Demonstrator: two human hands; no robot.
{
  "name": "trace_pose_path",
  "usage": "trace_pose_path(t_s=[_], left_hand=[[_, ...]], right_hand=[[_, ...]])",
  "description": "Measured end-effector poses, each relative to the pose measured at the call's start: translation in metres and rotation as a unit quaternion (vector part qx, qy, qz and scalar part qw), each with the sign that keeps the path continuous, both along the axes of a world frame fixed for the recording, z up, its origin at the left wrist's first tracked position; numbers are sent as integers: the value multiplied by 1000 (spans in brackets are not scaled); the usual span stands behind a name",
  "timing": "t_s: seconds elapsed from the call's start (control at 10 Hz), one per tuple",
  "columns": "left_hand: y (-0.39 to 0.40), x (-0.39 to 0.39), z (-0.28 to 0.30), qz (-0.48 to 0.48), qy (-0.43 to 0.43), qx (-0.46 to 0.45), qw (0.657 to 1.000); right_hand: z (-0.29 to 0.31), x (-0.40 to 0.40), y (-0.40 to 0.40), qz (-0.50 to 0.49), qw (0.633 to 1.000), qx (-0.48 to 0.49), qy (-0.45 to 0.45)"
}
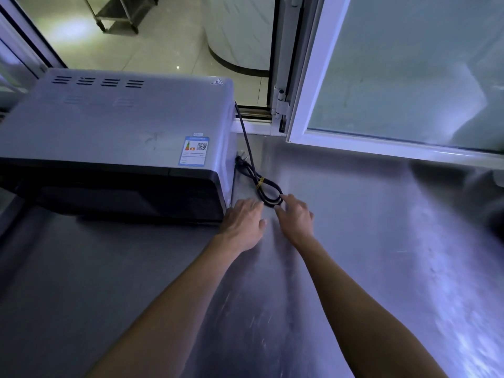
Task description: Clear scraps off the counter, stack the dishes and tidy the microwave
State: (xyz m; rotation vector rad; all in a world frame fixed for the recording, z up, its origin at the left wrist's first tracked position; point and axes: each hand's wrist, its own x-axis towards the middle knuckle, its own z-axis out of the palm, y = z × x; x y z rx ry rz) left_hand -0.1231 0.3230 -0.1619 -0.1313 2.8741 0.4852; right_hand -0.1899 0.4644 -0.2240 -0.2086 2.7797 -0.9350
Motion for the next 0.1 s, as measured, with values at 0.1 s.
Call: trace_pose_path(t_s=[0.1], left_hand=[[-2,0,6,-8,11,-6,1000]], right_hand=[[8,2,2,15,999,29,18]])
